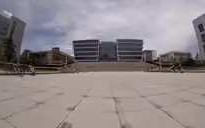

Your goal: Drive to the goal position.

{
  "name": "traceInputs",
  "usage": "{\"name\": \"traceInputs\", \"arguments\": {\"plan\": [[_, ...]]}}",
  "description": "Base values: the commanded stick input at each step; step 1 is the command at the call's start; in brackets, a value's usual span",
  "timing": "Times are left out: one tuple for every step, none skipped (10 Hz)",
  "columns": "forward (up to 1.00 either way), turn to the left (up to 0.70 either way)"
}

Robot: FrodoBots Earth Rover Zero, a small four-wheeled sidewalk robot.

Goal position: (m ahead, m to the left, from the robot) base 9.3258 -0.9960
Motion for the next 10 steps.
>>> {"name": "traceInputs", "arguments": {"plan": [[0.70, 0.00], [0.70, 0.00], [0.70, 0.00], [0.70, 0.00], [0.70, 0.00], [0.70, 0.00], [0.70, 0.00], [0.70, 0.00], [0.70, 0.00], [0.70, 0.00]]}}
